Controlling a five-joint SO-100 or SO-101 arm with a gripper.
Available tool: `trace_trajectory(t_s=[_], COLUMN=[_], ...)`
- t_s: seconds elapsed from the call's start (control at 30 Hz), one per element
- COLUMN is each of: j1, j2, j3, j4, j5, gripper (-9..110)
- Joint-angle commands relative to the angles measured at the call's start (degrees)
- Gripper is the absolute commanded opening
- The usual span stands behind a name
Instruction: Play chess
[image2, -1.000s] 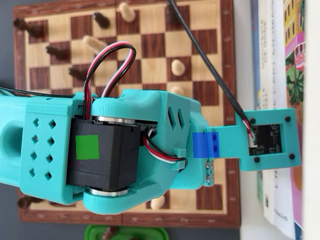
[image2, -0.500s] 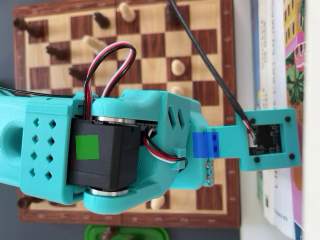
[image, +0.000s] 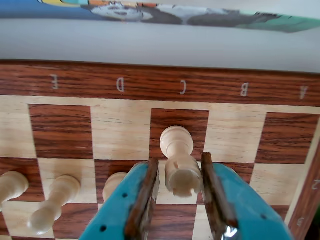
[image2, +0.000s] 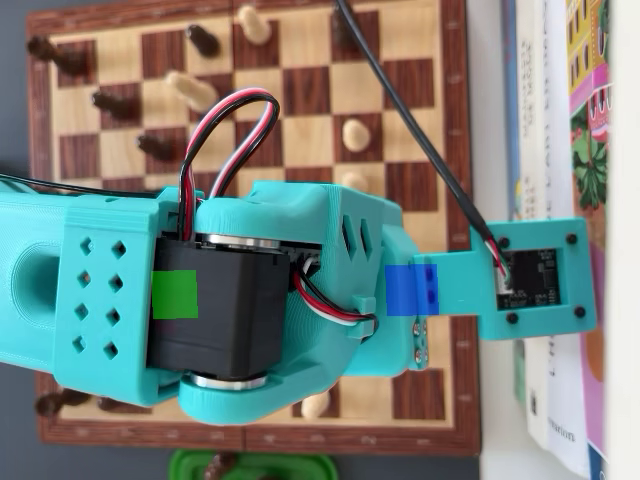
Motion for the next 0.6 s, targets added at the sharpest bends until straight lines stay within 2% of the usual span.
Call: trace_trajectory(t_s=[0.0,0.47,0.57], j1=[0.35,0.35,0.35], j2=[0.53,0.53,0.53], j3=[-1.05,-1.05,-1.05], j4=[-0.44,-0.44,-0.44], j5=[0.26,0.26,0.26], gripper=[14,13,9])
